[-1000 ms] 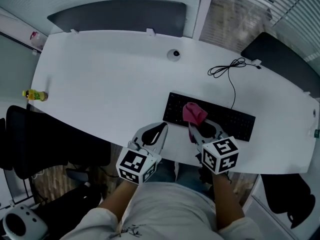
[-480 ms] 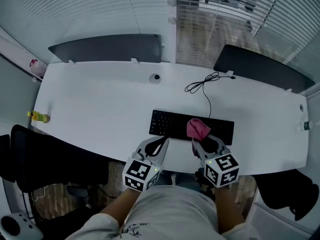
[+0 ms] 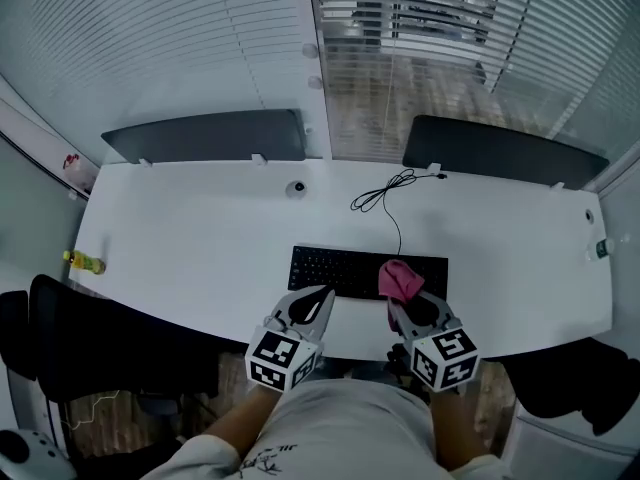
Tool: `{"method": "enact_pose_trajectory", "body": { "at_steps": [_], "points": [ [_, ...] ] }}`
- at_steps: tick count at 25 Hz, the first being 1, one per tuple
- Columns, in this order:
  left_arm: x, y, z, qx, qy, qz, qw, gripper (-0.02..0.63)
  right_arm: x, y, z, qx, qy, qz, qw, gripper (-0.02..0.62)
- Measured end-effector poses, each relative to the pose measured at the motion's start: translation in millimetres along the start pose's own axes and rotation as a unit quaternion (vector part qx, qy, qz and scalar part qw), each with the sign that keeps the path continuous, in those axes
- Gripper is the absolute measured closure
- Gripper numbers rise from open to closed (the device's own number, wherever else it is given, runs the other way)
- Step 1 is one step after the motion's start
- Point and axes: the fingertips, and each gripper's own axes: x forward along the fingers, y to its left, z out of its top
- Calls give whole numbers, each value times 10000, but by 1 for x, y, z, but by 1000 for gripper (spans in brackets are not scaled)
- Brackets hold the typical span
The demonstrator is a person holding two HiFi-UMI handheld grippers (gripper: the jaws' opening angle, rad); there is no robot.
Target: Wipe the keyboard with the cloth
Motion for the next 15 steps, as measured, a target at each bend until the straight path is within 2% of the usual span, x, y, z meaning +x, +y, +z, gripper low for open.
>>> {"method": "enact_pose_trajectory", "body": {
  "at_steps": [15],
  "points": [
    [5, -16, 5, 22, -75, -39, 10000, 595, -8, -6, 7, -241, -16, -49, 9997, 525]
  ]
}}
